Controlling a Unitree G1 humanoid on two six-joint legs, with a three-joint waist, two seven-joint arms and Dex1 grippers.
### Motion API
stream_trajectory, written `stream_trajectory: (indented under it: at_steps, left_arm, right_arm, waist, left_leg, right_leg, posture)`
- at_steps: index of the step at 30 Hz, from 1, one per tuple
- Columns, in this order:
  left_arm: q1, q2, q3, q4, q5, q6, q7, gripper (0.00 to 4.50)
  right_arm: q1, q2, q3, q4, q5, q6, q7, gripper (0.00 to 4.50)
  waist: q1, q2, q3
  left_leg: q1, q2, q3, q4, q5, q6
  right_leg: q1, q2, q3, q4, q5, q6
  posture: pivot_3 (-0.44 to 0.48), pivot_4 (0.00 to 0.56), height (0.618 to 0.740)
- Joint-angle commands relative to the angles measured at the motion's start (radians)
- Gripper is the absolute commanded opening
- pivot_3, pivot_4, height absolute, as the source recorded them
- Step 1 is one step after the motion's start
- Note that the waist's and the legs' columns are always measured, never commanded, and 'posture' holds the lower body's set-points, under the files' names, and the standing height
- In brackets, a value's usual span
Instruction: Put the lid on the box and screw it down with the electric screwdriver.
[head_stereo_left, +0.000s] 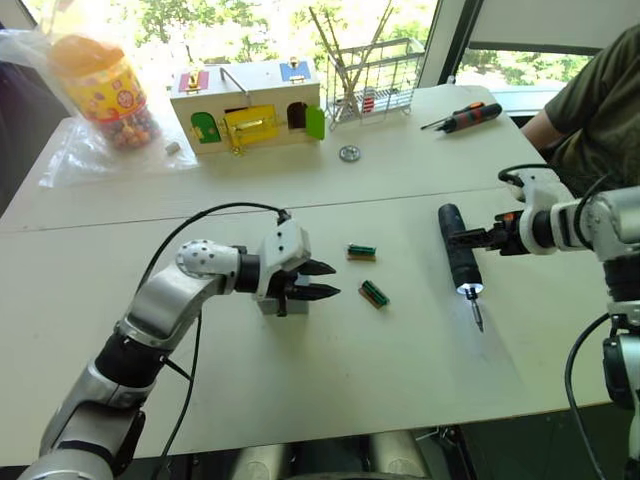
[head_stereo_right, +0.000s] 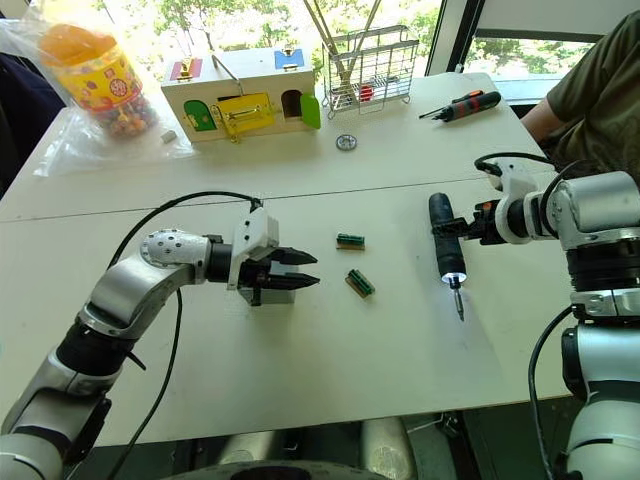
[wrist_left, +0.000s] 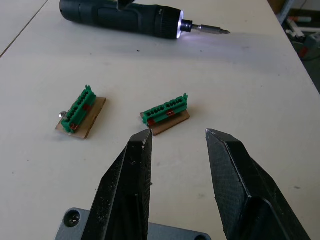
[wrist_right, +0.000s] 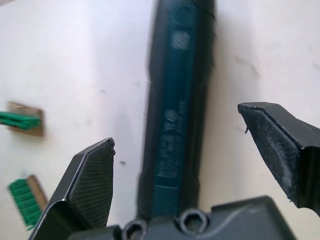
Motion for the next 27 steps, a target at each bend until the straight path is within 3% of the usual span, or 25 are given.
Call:
stream_trajectory:
  at_steps: [1,6,7,10,14,21,27]
  left_arm:
    - [-0.025,0.038,0.098,0.004,-0.027,0.009,0.001,1.71]
    - [-0.028,0.101,0.263,0.028,-0.11,0.098,0.023,1.71]
    - [-0.015,0.133,0.287,0.041,-0.105,0.109,0.023,1.71]
    - [0.05,0.23,0.321,0.083,-0.072,0.106,0.008,1.71]
    - [0.135,0.296,0.328,0.091,-0.058,0.108,0.007,1.71]
    - [0.242,0.282,0.318,0.019,-0.073,0.153,0.05,1.71]
    - [0.275,0.246,0.24,-0.008,0.016,0.103,0.114,1.71]
  right_arm:
    - [-0.015,0.005,-0.068,-0.102,0.006,-0.059,0.0,4.46]
    - [0.016,0.061,-0.15,-0.274,0.053,-0.188,0.02,4.46]
    - [0.059,0.068,-0.153,-0.371,0.091,-0.223,0.067,4.46]
    - [0.201,0.078,-0.122,-0.639,0.189,-0.261,0.164,4.46]
    - [0.336,0.138,-0.042,-0.8,0.214,-0.291,0.146,4.46]
    - [0.444,0.277,0.15,-0.821,0.153,-0.321,0.051,4.46]
    - [0.435,0.35,0.213,-0.759,0.106,-0.356,0.018,4.46]
  waist:
    - [0.0,0.0,0.0]
    - [0.002,0.0,0.0]
    - [0.001,0.0,0.0]
    - [0.0,0.0,0.0]
    - [0.001,0.0,0.0]
    - [0.007,-0.002,0.0]
    - [0.003,-0.002,-0.001]
  left_leg:
    - [0.0,0.0,0.0,0.0,0.0,0.0]
    - [0.0,0.0,0.0,0.0,0.0,0.0]
    - [0.0,0.0,0.0,-0.001,0.0,0.0]
    - [0.0,0.001,-0.002,-0.002,0.0,0.0]
    - [0.0,0.0,-0.002,-0.002,0.0,-0.001]
    - [0.0,0.0,-0.005,0.0,0.001,-0.001]
    - [0.0,0.0,-0.005,-0.001,0.001,-0.002]
  right_leg:
    - [0.0,0.0,0.0,0.0,0.0,0.0]
    - [-0.001,0.0,0.0,0.0,0.0,0.0]
    - [-0.001,0.0,0.0,0.0,0.0,0.0]
    - [-0.001,0.001,-0.001,0.0,0.0,0.0]
    - [-0.001,0.0,-0.001,0.001,0.0,0.0]
    - [0.001,-0.001,-0.001,0.0,0.0,0.0]
    - [0.001,0.0,-0.001,0.001,0.0,0.0]
  posture:
    - [0.0,0.15,0.74]
    - [0.0,0.15,0.74]
    - [0.0,0.15,0.74]
    - [0.0,0.15,0.74]
    - [0.0,0.15,0.74]
    - [0.0,0.15,0.74]
    - [0.0,0.15,0.74]
